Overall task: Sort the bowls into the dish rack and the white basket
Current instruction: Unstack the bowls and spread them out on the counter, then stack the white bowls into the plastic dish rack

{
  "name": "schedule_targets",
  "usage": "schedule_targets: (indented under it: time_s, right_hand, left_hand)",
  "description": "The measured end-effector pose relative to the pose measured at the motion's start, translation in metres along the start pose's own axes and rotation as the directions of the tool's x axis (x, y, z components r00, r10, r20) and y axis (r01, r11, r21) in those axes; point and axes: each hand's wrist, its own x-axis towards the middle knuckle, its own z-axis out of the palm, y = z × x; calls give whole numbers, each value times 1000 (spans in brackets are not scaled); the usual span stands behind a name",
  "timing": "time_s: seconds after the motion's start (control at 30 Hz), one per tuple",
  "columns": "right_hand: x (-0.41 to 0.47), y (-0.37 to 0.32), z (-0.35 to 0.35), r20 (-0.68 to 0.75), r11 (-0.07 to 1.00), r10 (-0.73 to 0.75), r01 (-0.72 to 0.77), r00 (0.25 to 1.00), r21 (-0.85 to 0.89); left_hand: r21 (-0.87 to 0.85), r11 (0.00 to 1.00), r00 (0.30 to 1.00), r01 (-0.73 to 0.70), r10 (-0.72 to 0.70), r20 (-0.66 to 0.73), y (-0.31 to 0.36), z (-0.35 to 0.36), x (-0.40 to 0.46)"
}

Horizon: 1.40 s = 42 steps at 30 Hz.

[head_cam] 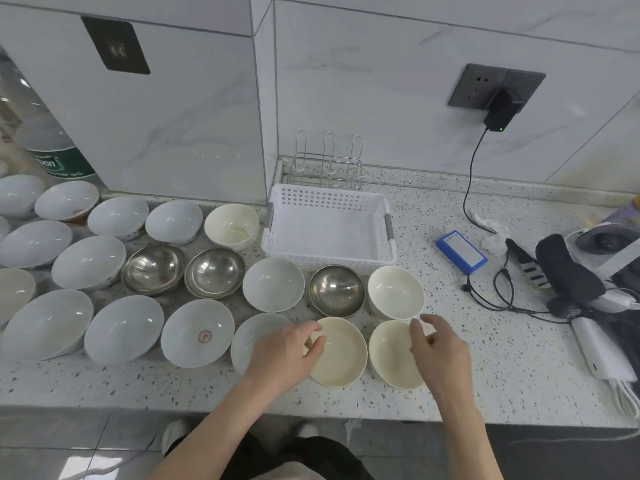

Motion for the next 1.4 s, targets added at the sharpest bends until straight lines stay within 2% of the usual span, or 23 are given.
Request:
schedule_targets:
  time_s: [0.17,0.33,0.53,0.7,0.9,1.03,1.13,1.23,1.3,1.4]
  right_hand:
    - [-17,-54,41,67,996,-86,85,994,20]
    - [-45,-115,103,141,978,-154,130,978,163]
    - [-99,-209,212,268,963,-235,187,934,192]
    - [-150,-278,285,382,955,-278,209,881,212]
    - [-193,-333,344,499,956,-272,170,823,240]
    - [-207,-361,371,608,968,-232,117,759,224]
    - [-216,-379,393,712,959,-211,1,670,283]
    - [-229,-395,414,796,970,-193,-8,574,241]
    - [-238,-406,428,837,972,-180,-35,516,231]
    - [-252,-426,445,865,972,-153,-85,477,219]
  left_hand:
    - [-27,997,995,75,-76,-67,-41,-41,-5]
    - [-71,993,989,97,-104,-102,-103,-89,-17]
    - [-148,968,960,204,-227,-165,-221,-161,-56]
    - [-215,924,924,318,-353,-149,-311,-213,-94]
    - [-256,864,872,433,-474,-124,-379,-257,-124]
    - [-493,728,780,477,-609,-143,-414,-275,-131]
    - [-676,572,665,465,-730,-160,-441,-287,-133]
    - [-843,352,517,407,-849,-105,-467,-298,-138]
    - [-894,230,446,385,-894,-38,-485,-305,-143]
    - [-902,166,417,399,-909,17,-514,-317,-148]
